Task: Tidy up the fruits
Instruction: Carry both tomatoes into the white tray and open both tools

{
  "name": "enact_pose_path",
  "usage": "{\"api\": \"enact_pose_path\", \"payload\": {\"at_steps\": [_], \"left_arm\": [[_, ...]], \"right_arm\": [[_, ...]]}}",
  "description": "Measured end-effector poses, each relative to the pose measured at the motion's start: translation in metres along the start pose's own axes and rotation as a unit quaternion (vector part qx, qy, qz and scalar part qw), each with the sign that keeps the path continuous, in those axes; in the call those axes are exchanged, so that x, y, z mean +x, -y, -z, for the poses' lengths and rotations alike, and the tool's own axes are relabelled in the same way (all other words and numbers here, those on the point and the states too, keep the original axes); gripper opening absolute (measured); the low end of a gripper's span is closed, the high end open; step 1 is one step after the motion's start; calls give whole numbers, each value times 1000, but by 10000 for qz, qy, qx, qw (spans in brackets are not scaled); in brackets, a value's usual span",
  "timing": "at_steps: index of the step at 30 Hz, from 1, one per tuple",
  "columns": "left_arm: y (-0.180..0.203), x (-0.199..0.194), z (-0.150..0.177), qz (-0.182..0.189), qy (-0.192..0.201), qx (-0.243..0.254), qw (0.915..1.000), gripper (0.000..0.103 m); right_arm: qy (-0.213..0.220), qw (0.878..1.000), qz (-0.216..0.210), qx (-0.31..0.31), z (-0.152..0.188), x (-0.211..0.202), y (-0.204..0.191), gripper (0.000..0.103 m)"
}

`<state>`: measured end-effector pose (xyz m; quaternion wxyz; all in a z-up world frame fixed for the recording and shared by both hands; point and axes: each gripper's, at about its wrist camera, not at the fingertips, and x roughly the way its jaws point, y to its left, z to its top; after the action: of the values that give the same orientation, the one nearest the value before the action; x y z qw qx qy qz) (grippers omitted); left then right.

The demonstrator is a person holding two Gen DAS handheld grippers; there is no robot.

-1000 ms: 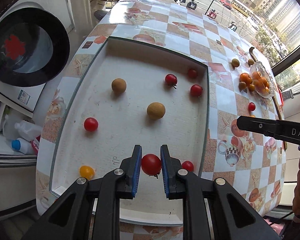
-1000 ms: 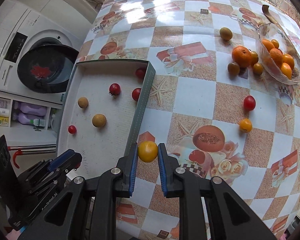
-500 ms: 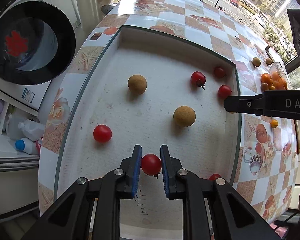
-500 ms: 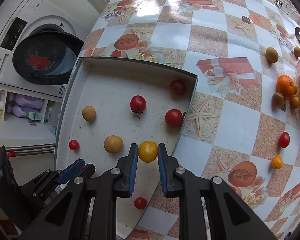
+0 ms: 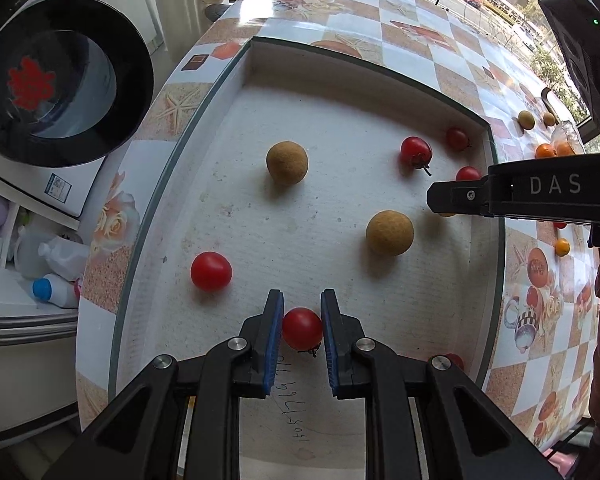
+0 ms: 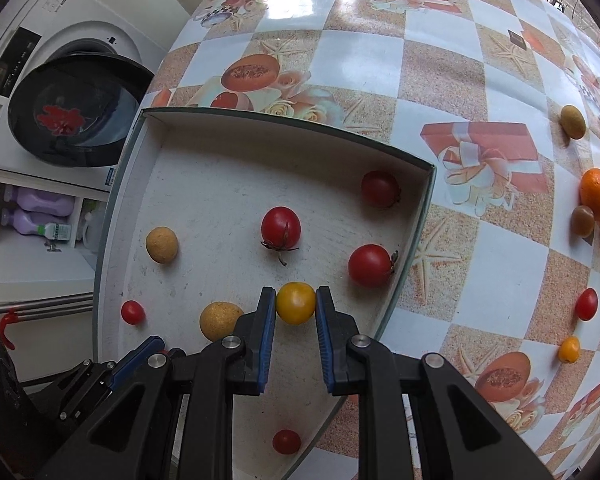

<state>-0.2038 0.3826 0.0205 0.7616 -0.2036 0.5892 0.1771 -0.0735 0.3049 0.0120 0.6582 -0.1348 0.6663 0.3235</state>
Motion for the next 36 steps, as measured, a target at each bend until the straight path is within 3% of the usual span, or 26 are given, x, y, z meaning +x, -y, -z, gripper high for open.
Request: {"api": "enact_pose_path", "payload": {"at_steps": [13, 15, 17, 23, 27, 34, 35, 36], "left_arm": [[13, 4, -2, -321, -68, 388, 9987, 22], [14, 4, -2, -370, -81, 405, 9985, 22], [16, 4, -2, -395, -98, 403, 9984, 22], [17, 3, -2, -447, -148, 402, 9981, 22], [17, 1, -1, -476, -151, 350, 9981, 22], [5, 0, -2, -115, -228, 78, 9996, 22], [5, -1, -1, -110, -238, 68, 9996, 27], [4, -1, -1, -85, -239, 55, 9997, 58]], "right_arm": [[-100, 9999, 10, -122, -6, 9, -5, 27], [-84, 9999, -34, -76, -5, 7, -3, 32], [-23, 9999, -113, -60, -4, 1, -3, 48], [224, 9993, -300, -60, 0, -22, -2, 77], [392, 9985, -371, 101, 4, -41, 11, 79], [517, 9973, -326, 409, 21, -64, 47, 79], [527, 9971, -300, 467, 24, -66, 54, 79], [530, 9968, -283, 523, 26, -68, 59, 80]]}}
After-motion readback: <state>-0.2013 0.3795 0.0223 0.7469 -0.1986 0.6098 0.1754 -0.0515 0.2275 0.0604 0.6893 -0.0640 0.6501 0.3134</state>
